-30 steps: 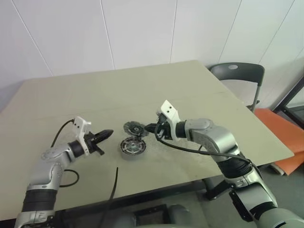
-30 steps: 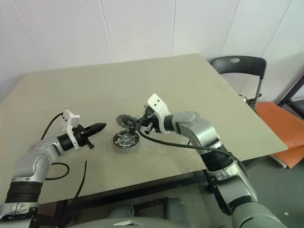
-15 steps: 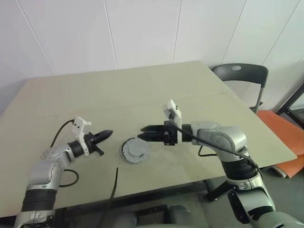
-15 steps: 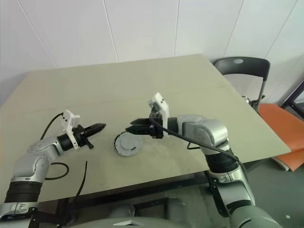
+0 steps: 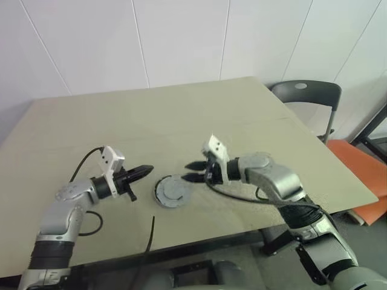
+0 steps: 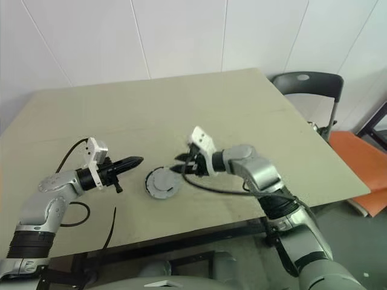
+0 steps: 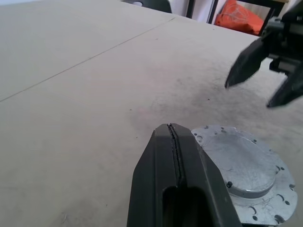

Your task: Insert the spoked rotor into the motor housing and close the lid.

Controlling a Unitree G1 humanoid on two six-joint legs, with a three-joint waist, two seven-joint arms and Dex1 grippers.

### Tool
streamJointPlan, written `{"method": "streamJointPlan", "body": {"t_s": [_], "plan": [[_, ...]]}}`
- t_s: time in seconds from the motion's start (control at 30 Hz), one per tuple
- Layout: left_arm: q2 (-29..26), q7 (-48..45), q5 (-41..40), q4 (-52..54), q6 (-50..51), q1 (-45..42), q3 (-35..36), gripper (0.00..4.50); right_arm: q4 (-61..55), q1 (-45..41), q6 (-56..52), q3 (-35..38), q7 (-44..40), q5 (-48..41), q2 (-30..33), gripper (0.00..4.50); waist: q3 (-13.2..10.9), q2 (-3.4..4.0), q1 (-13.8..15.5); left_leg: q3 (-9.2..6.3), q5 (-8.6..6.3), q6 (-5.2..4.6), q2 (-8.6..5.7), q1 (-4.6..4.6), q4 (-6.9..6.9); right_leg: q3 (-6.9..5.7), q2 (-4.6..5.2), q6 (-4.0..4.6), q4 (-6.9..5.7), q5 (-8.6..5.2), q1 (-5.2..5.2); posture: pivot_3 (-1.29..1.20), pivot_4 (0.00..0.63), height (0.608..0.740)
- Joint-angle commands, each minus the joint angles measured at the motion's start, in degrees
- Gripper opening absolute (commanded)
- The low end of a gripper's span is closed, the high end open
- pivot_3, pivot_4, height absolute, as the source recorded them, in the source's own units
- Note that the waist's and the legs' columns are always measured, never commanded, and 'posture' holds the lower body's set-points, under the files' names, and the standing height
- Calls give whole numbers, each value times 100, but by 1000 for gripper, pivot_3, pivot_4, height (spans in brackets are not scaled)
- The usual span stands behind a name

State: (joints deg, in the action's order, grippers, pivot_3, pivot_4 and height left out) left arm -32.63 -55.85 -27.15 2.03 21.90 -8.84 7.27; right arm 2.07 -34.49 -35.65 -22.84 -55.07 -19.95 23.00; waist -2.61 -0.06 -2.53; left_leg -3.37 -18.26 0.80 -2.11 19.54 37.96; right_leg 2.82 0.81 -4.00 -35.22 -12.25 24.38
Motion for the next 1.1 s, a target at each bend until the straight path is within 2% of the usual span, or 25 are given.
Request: {"method": "streamJointPlan", "body": {"t_s": [0.03,0.07,0.17,0.33,0.4,0.43,0.6,0.93,1.1], "plan": [[-99,-38,-63,248,-128,6,104,601,379,-379,565,-98,-257,302,-175,2118,-1,0,3,0,0,0,1,-3,1,0,-1,0,-2,-1,-3,0,0,740],[-112,-41,-68,265,-134,45,139,919,537,-465,672,-102,-296,351,-253,2118,-1,0,-1,-1,0,0,2,-5,2,0,-3,-2,-5,-2,-4,0,0,740],[-200,-119,-140,413,-158,281,267,1922,1121,-761,1026,-115,-392,556,-506,2706,-1,0,-10,-1,1,0,5,-9,4,0,-8,1,-14,0,-3,0,0,740],[-567,-385,-244,881,-196,1014,493,3653,1790,-1044,1479,-188,-670,838,-790,4392,-2,2,-2,-3,0,0,5,-4,2,0,-2,3,-12,1,1,0,0,740],[-656,-436,-303,1034,-211,1242,615,4313,1972,-1080,1624,-199,-717,958,-882,4404,-2,3,-1,-2,0,1,3,-3,1,1,3,4,-9,1,2,0,0,740],[-712,-451,-269,1109,-262,1371,667,4453,2059,-1092,1693,-209,-750,1013,-928,4404,-3,4,10,-2,0,1,1,-2,1,1,7,4,-10,0,2,0,0,740],[-911,-494,-77,1249,-556,1763,745,4453,2337,-1115,1902,-224,-912,1192,-1092,4404,-6,8,8,-4,0,1,-1,-5,2,2,10,13,-12,-4,-1,0,0,740],[-801,-332,-39,1142,-685,1757,572,4453,2297,-979,1834,-378,-1697,1268,-1093,4404,-5,8,-1,-4,0,1,-1,-7,2,1,7,5,-15,0,-1,0,0,740],[-754,-278,-28,1086,-694,1693,534,4453,2499,-946,2289,-534,-1668,1621,-1082,4404,-5,7,0,-4,0,1,-1,-8,2,0,7,5,-18,1,-1,0,0,740]]}}
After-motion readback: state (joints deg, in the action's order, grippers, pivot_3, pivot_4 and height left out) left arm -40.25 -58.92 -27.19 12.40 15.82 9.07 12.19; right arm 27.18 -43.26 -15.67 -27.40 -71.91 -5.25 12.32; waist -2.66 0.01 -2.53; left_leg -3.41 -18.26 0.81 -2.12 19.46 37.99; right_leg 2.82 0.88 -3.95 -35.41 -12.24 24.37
